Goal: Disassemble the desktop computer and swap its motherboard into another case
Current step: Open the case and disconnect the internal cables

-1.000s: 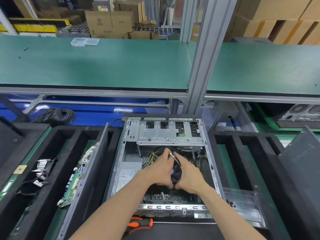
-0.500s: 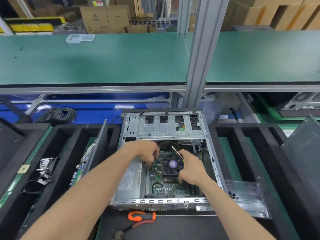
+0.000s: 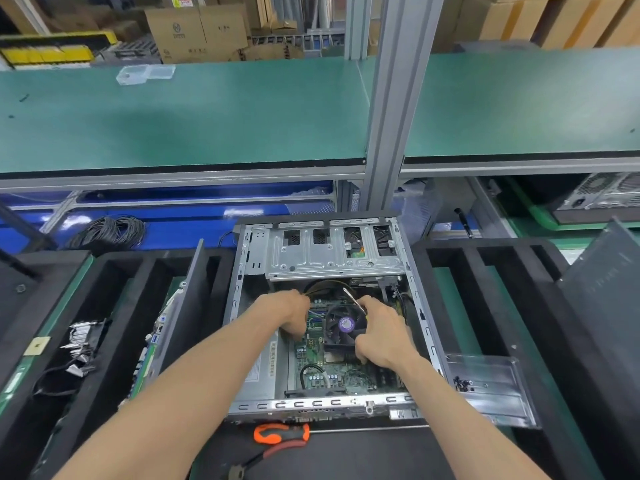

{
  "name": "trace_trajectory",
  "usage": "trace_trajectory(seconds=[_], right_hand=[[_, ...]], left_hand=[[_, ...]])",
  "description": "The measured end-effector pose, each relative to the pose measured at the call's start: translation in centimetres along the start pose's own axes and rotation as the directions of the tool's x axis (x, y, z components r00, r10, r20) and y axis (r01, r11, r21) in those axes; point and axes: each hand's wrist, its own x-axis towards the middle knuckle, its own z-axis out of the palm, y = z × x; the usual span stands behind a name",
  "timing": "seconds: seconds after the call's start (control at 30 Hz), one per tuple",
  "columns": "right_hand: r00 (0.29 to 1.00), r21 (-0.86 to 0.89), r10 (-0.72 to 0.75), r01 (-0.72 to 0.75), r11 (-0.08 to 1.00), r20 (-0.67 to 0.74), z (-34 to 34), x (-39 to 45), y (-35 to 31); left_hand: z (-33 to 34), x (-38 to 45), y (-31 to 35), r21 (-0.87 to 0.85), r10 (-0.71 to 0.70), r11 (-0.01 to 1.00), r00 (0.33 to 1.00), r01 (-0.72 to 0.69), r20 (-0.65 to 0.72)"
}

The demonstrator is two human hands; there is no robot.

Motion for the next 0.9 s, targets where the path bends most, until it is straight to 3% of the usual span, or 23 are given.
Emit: trace_trajectory(seconds=[0.47,0.9], right_hand=[[1.000,-0.038,-0.026,0.026,0.999,-0.014,0.2,0.1,0.1],[1.000,-0.041,-0.023,0.023,0.999,-0.014,0.2,0.1,0.3]], left_hand=[[1.8,2.4,2.7,0.284,0.043,0.958,0.997,-0.024,-0.063],[1.1,2.8,2.8,0.272,0.101,0.957,0.995,-0.099,0.008]])
